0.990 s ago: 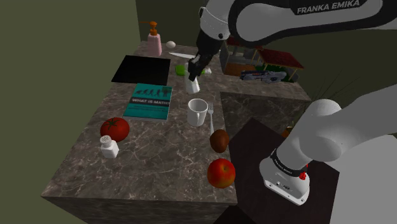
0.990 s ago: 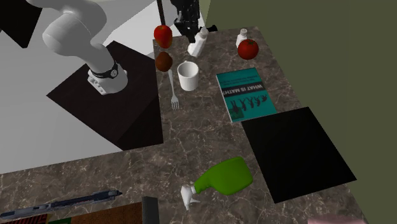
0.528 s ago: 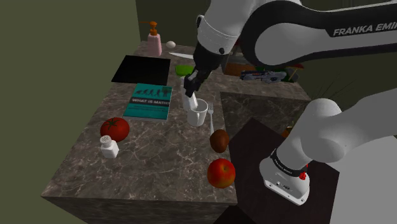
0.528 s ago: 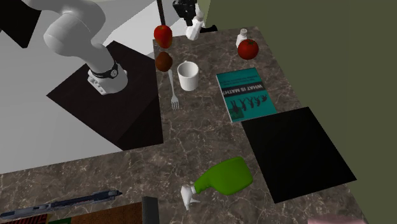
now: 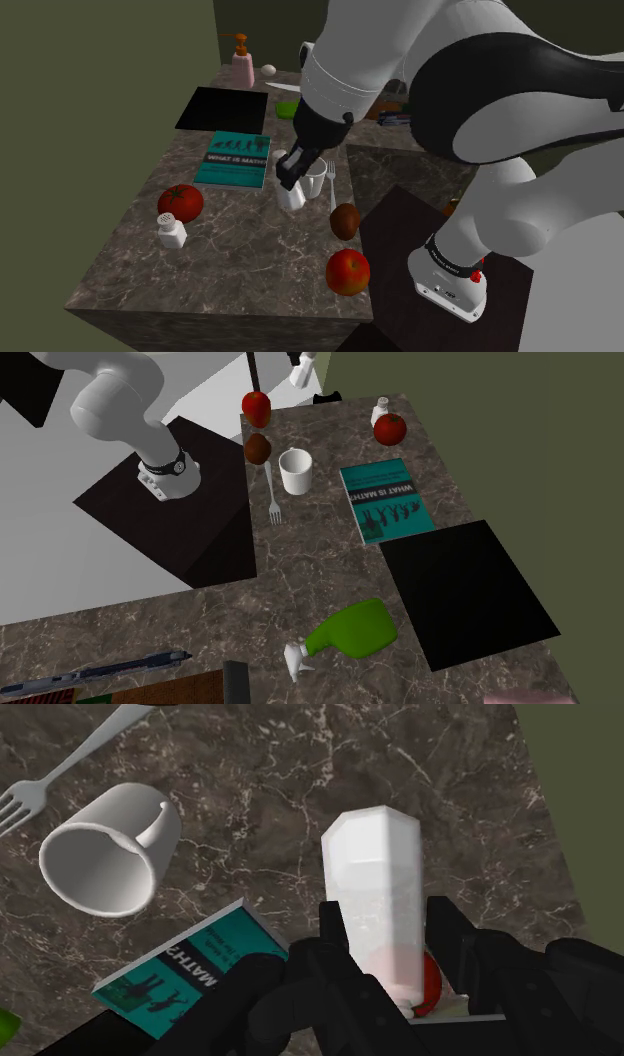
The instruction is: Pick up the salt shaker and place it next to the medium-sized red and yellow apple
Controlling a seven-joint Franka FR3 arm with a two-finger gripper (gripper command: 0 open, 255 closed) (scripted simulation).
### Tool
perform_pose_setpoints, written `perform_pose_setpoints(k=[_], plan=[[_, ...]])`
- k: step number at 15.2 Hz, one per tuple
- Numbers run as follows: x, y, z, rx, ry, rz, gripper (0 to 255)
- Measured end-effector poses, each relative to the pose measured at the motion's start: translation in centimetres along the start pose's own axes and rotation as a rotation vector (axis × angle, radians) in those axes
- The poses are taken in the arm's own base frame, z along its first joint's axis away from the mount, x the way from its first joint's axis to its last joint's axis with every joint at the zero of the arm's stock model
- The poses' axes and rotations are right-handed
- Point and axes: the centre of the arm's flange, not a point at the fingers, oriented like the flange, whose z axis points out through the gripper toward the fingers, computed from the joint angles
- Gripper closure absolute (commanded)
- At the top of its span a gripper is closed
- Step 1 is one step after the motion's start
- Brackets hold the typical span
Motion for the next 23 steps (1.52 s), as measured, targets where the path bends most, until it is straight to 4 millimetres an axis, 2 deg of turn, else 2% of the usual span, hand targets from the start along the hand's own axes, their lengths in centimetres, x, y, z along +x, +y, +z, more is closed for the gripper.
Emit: perform_pose_setpoints(k=[3,5,23], plan=[[-1.0,-2.1,0.7,0.000,0.000,0.001,255],[-1.4,-2.3,1.5,0.000,0.000,0.001,255],[-3.8,-2.5,10.5,-0.001,-0.001,0.001,255]])
